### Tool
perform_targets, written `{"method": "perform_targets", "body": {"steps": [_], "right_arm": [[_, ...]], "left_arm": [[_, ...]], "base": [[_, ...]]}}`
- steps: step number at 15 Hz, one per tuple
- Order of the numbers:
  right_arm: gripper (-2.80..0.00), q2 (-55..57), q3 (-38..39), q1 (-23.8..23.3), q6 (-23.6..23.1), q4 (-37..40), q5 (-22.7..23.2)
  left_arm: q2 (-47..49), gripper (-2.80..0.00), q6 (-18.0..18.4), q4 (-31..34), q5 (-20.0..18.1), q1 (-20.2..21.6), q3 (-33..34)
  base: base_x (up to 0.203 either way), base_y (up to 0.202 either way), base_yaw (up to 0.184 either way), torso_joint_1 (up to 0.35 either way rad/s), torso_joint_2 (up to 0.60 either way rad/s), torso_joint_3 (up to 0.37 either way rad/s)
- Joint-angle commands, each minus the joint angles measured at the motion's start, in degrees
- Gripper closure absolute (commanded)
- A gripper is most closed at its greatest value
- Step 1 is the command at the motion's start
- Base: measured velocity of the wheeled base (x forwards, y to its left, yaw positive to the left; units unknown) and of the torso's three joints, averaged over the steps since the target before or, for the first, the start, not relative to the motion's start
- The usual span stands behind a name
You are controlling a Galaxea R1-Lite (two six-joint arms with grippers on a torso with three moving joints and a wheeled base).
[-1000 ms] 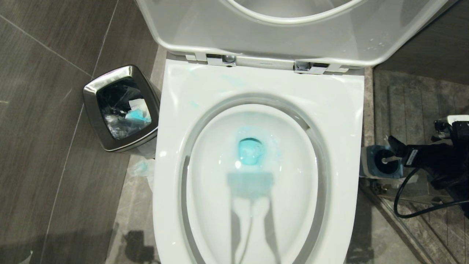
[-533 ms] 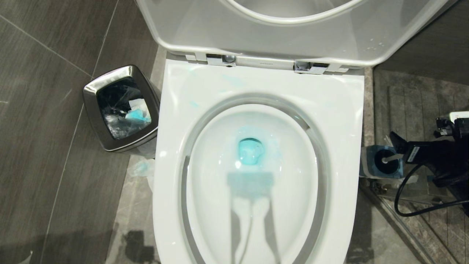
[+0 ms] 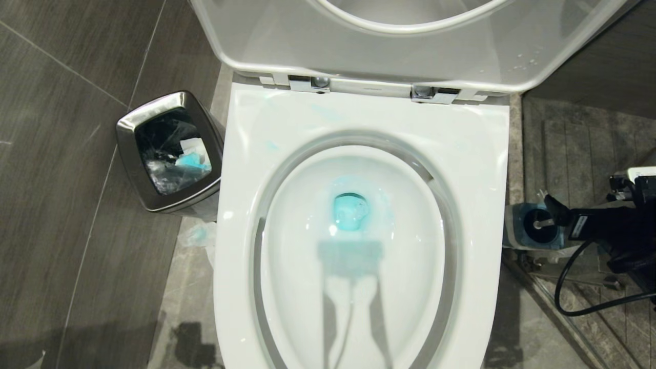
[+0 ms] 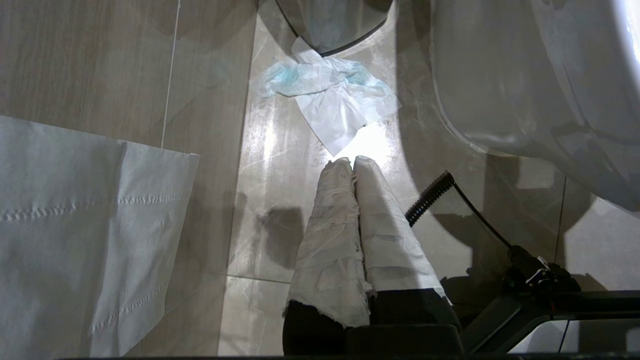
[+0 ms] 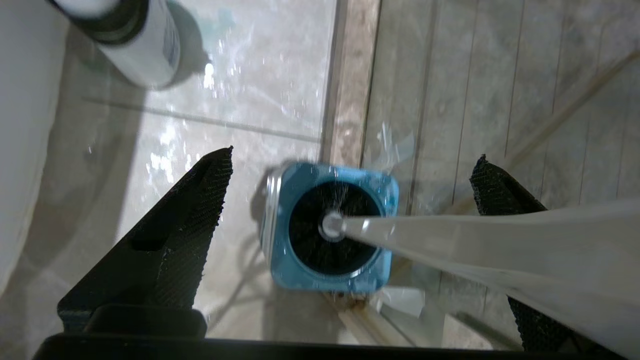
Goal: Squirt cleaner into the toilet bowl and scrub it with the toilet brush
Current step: Scrub the toilet bowl
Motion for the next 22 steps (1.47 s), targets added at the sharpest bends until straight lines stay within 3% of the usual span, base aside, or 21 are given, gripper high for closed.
{"method": "perform_targets", "body": {"steps": [1, 18, 22], "right_arm": [[0.0, -0.05, 0.23, 0.01, 0.05, -1.42, 0.0], [0.0, 0.21, 0.58, 0.01, 0.63, -4.84, 0.09], [0.0, -2.78, 0.63, 0.01, 0.58, -5.36, 3.88]], "left_arm": [[0.02, 0.0, 0.0, -0.01, 0.01, 0.02, 0.09], [0.02, 0.0, 0.0, -0.01, 0.01, 0.02, 0.09], [0.02, 0.0, 0.0, -0.01, 0.01, 0.02, 0.09]], "base": [[0.0, 0.0, 0.0, 0.0, 0.0, 0.0], [0.0, 0.0, 0.0, 0.0, 0.0, 0.0], [0.0, 0.0, 0.0, 0.0, 0.0, 0.0]]}}
